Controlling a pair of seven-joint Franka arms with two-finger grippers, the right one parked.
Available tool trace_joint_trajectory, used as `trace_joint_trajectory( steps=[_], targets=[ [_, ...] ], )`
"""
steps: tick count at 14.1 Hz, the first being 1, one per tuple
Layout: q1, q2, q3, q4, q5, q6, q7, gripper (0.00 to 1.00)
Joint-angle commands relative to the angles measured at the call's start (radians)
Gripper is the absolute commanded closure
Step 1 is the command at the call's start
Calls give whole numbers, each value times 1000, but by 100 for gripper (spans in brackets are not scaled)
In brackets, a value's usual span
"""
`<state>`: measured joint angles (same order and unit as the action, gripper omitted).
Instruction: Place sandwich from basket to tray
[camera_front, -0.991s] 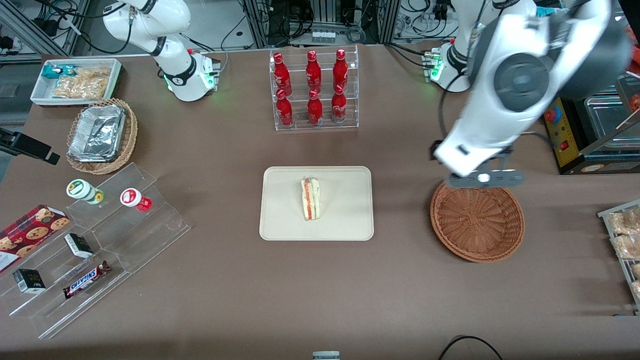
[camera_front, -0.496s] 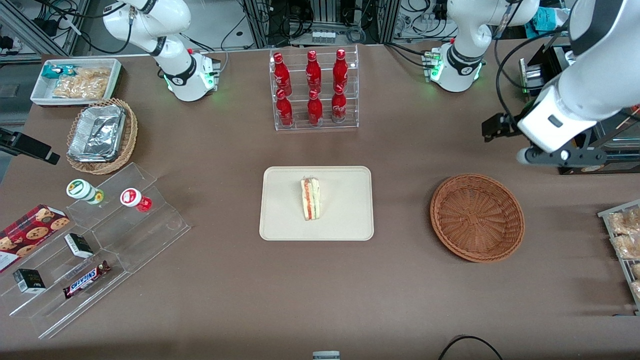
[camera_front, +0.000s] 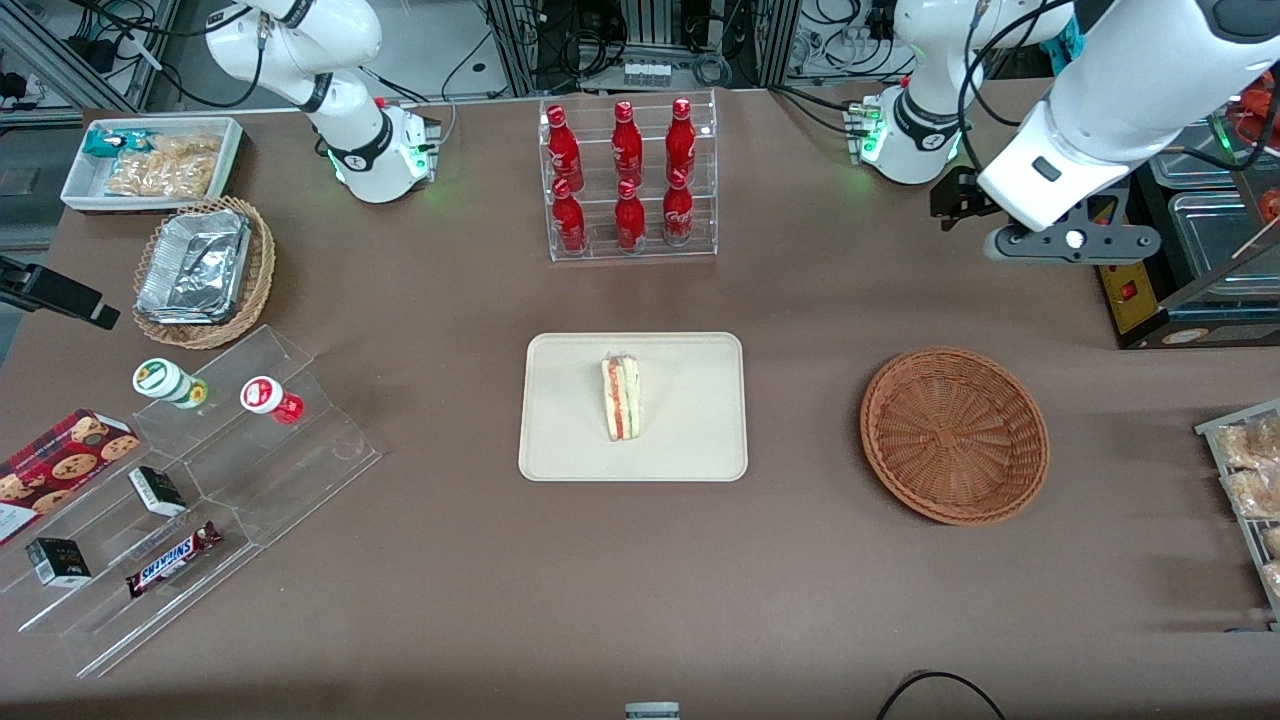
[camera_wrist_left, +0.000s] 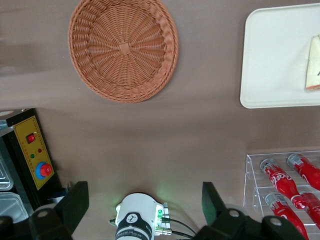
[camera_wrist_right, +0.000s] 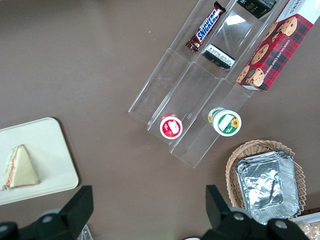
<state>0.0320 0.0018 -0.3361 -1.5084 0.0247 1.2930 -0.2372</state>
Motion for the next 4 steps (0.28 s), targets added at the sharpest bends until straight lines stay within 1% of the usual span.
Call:
trace_joint_trajectory(
  steps=[1,4],
  targets=[
    [42,-31,-18,-26,4,12,2,0],
    [42,-37,-17,-26,7,12,-2,0]
  ],
)
